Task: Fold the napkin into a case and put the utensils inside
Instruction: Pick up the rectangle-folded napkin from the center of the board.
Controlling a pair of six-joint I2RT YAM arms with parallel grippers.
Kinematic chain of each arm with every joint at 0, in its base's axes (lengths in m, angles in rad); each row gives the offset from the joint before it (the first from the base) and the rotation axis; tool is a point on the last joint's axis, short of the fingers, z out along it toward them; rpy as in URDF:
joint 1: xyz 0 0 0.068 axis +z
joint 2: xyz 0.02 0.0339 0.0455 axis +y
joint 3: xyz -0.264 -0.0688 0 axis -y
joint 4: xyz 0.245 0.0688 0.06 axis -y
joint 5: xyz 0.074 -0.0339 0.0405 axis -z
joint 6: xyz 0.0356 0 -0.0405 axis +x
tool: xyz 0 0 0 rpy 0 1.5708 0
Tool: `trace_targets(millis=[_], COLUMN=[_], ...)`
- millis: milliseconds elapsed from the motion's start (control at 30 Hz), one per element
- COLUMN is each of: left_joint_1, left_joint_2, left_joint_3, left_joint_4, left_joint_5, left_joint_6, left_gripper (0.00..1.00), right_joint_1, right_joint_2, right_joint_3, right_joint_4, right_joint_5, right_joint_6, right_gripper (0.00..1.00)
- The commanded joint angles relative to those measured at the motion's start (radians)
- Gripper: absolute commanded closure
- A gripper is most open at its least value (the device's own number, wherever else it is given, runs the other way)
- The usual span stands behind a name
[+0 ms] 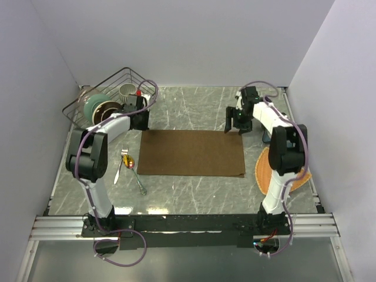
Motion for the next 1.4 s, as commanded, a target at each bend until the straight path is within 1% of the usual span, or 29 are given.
trace_targets(millis=[0,133,200,300,367,500,600,633,733,833,1067,1367], left_joint_1=[-0.013,-0.017,-0.019,-0.019,-0.019,-0.019,-0.019,-0.019,-0.019,-0.019,-0.019,-0.019], left_joint_2=[-0.131,-0.204,-0.234,-0.284,-0.310,-0.346,-0.361,-0.364,-0.369,-0.369,-0.372,-0.367], left_joint_3=[-0.032,-0.074,-0.108,-0.142,-0.153,-0.173,-0.179,-0.179,-0.185,-0.190,-0.193,-0.182], left_joint_4=[0.027,0.027,0.045,0.058,0.058,0.048,0.039,0.036,0.038,0.041,0.042,0.036], left_joint_5=[0.068,0.104,0.140,0.179,0.200,0.199,0.196,0.199,0.197,0.200,0.203,0.208], left_joint_6=[0.025,0.019,0.010,-0.002,-0.007,-0.007,-0.007,-0.008,-0.015,-0.018,-0.018,-0.021], left_gripper=[0.85,0.76,0.72,0.68,0.67,0.66,0.66,0.66,0.66,0.66,0.66,0.66], right_joint_1=[0.001,0.001,-0.002,-0.003,-0.003,-0.003,-0.005,-0.005,-0.006,-0.005,-0.005,-0.005], right_joint_2=[-0.213,-0.270,-0.281,-0.276,-0.269,-0.255,-0.232,-0.226,-0.204,-0.189,-0.158,-0.120], right_joint_3=[-0.060,-0.144,-0.195,-0.253,-0.276,-0.319,-0.333,-0.336,-0.341,-0.344,-0.351,-0.356], right_joint_4=[-0.019,-0.054,-0.056,-0.039,-0.008,0.035,0.049,0.050,0.055,0.059,0.041,0.039], right_joint_5=[0.006,0.093,0.101,0.095,0.095,0.112,0.127,0.132,0.150,0.160,0.204,0.175], right_joint_6=[0.037,0.068,0.076,0.099,0.111,0.125,0.132,0.131,0.140,0.148,0.178,0.198], right_gripper=[0.17,0.16,0.18,0.22,0.27,0.30,0.36,0.41,0.45,0.47,0.47,0.47])
